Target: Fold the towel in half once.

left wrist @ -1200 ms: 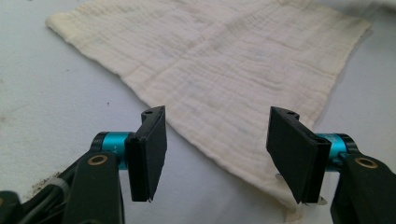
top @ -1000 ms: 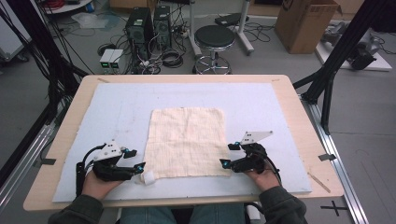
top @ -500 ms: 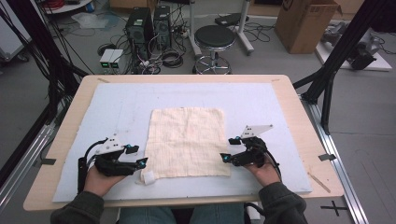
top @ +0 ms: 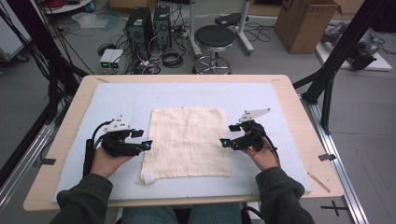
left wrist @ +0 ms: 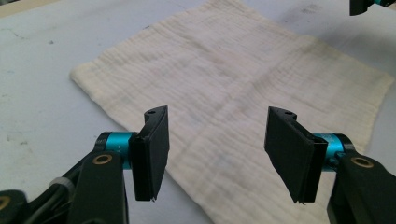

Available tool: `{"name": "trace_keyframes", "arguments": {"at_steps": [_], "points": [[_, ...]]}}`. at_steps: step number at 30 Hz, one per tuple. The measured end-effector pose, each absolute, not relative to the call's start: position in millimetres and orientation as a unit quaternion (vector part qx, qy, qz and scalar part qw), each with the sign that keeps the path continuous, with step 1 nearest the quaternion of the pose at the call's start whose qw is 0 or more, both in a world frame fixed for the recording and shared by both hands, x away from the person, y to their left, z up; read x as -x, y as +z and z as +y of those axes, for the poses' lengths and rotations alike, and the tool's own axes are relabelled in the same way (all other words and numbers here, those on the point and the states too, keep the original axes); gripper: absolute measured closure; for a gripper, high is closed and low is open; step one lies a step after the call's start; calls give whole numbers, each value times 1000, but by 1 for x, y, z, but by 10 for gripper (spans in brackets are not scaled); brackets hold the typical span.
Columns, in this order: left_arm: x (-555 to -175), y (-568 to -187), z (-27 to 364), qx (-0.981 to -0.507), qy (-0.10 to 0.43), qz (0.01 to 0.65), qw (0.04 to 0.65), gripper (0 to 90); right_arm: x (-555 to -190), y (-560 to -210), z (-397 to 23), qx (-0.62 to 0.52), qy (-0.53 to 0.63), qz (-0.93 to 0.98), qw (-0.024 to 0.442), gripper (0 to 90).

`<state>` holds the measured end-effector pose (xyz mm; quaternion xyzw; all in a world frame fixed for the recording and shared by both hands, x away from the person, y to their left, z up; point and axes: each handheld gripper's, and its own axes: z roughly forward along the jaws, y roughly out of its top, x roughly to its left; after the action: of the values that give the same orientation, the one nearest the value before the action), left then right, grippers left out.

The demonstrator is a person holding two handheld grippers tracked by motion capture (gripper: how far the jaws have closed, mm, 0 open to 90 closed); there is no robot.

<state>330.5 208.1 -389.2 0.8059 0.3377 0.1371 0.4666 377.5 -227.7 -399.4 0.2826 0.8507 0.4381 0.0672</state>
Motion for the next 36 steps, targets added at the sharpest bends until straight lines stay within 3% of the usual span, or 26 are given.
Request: {"name": "trace_keyframes", "arguments": {"at_steps": [21, 36], "points": [[-420, -375, 207, -774, 152, 410, 458, 442, -459, -378, -218, -308, 418, 850, 85, 303], [-459, -413, 192, -765, 167, 458, 422, 486, -488, -406, -214, -361, 398, 838, 95, 466]]}}
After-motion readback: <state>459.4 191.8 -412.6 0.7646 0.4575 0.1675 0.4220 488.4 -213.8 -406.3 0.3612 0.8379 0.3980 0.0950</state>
